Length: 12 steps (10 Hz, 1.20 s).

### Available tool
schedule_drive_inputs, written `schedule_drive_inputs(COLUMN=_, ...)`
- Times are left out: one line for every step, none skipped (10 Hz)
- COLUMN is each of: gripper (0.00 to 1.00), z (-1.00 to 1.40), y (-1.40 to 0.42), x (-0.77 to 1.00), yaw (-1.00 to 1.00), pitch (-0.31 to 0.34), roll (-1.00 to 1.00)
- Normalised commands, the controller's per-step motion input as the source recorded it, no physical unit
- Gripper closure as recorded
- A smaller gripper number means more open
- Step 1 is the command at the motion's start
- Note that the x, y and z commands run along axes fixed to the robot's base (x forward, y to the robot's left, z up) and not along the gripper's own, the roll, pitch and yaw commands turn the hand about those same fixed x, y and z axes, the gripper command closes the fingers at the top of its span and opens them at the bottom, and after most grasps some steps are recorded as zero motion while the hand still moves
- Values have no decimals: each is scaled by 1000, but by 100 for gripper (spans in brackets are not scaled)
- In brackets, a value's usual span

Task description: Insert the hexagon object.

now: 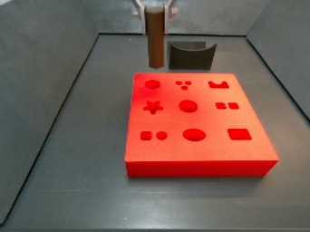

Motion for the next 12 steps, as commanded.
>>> schedule_drive_inputs(gripper=100, z=-420, y=0, x=209, yaw=43, pitch=-123, roll=0)
schedule_drive_inputs(gripper=100, z=-320, y=0, x=80, yaw=66, pitch=-177, roll=0)
schedule_drive_inputs(gripper=100, z=-220, y=0, x=0, yaw=103, pitch=-149, roll=26)
schedule_drive_inputs(gripper=100, z=-243, y=-149, x=-71, yaw=11, pitch=-66, roll=60)
schedule_drive_inputs(gripper=100, z=-231, y=-163, x=-131, yaw=9, pitch=-86, roll=74)
schedule_drive_inputs(gripper=100, z=-217, y=0, x=-37, yaw=51, pitch=-83, roll=149)
schedule_drive_inputs(gripper=100, z=-257, y=0, x=0, yaw=100, pitch=-54, roll=180)
schedule_drive_inputs(gripper=100, z=-254, y=0, x=0, yaw=86, pitch=-27, roll=204)
schedule_drive_inputs(gripper=100, z=-131, y=0, x=0, yaw=0, pitch=0, roll=31)
schedule_drive_inputs(gripper=100, z=-131, y=-91, x=0, yaw=0, pitch=-3, roll=64)
schedule_drive_inputs(gripper=100, z=-263, y=0, x=57, yaw=0, pitch=-10, roll=196)
schedule_drive_inputs(gripper=100, z=-329, y=17, x=0, yaw=0, pitch=-14, roll=247)
